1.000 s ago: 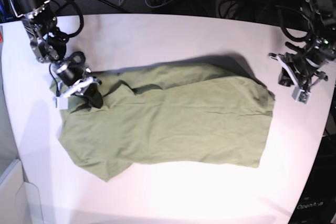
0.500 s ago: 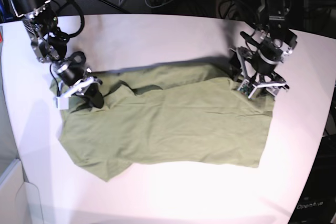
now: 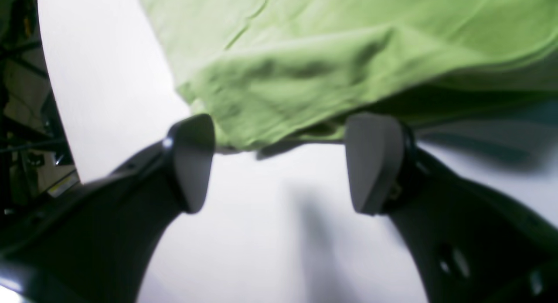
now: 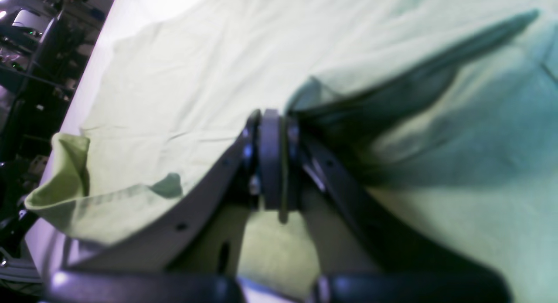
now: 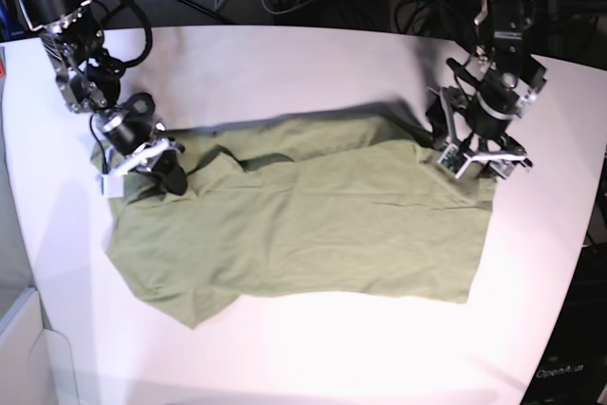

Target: Fold the T-shirt properly

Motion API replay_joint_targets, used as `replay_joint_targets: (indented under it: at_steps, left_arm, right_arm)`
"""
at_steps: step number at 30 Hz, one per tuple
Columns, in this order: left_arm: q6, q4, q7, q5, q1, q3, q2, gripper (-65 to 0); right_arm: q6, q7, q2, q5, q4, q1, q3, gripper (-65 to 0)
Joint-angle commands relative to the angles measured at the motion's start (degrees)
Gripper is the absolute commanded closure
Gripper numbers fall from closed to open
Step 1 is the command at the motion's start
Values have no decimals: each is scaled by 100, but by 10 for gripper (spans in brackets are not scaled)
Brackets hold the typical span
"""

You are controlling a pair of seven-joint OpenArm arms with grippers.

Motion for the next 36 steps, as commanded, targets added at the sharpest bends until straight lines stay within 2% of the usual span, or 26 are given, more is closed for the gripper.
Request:
replay_joint_targets:
  at_steps: [1,10,15,27,30,36]
  left_arm:
    - [70,78,-98,-15,-73,-7,-39,-441]
    - [70,69,-98,11,-73,397,-47,-441]
    - [70,69,-98,11,-91,652,-232,-441]
    - [97,-511,-98,11,-513,626,-232,-439]
    - [114,-476,-98,11,-539,626,-232,-369]
    - [123,-546,-98,11,-732,617,-223,-120]
  right_arm:
    - [81,132,80,41,92,93,55,-13]
    - [81,132,80,41,92,93,55,-13]
    - [81,132,80,41,92,84,64,-13]
    - [81,132,89,41,92,93,73,-13]
    - [81,132,89,41,92,102,73,-13]
    - [81,132,89,41,92,102,55,-13]
